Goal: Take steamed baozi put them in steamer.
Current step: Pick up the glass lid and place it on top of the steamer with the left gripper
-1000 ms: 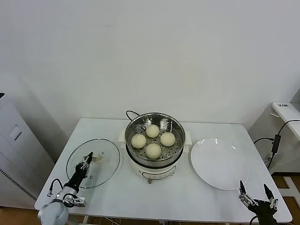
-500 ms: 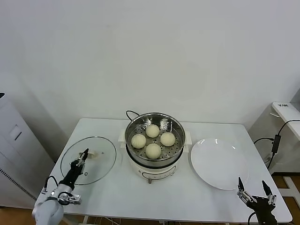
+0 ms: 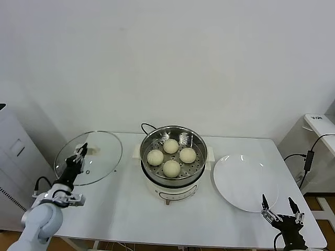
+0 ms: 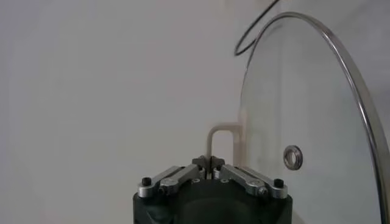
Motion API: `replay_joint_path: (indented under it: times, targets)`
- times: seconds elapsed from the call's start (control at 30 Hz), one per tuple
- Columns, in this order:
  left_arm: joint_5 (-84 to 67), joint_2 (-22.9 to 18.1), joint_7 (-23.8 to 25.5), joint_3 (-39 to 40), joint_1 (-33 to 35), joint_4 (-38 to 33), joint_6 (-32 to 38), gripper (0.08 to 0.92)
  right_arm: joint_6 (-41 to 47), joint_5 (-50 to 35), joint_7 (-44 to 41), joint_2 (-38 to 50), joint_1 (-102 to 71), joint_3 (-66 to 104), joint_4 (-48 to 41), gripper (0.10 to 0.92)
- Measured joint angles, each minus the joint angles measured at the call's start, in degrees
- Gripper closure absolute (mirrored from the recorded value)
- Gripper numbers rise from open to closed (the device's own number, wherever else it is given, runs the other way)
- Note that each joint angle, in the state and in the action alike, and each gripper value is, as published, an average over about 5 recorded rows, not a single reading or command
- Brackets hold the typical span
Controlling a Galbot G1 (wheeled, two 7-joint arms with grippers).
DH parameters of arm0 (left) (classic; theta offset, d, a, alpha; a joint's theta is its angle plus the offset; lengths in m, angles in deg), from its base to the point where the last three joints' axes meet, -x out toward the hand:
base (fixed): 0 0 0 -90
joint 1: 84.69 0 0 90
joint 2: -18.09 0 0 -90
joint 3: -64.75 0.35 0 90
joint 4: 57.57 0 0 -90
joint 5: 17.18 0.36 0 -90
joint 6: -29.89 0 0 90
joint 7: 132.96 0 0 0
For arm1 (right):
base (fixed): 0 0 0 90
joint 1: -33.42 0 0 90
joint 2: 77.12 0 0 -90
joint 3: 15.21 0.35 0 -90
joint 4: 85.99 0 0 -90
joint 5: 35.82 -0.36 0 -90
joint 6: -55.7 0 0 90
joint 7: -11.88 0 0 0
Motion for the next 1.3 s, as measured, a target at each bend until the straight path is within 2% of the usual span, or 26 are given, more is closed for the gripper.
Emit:
replay_joint_path:
  times: [0.27, 0.5, 0.9, 1.3]
  targets:
    - [-2.98, 3.84, 5.95, 12.78, -4.31, -11.22, -16.72, 0.901, 0.23, 0.32, -0.17, -0.09, -0.62, 1.09, -0.35, 0.203]
    - [-1.07, 1.85, 9.31, 25.61, -10.87, -13.72, -27.29, 0.901, 0.58, 0.35, -0.67, 0.01, -1.37, 2.07, -0.19, 0.203]
    - [4.81, -6.69, 12.77, 43.35, -21.27, -9.08, -38.36, 0.901, 0.69, 0.73, -1.25, -0.76, -2.18, 2.72, -0.14, 0.203]
    - [9.21, -13.87, 12.14, 51.04, -27.98, -0.01, -42.31, 0.901, 0.34, -0.05, -2.03, -0.7, -2.49, 4.07, -0.77, 0.203]
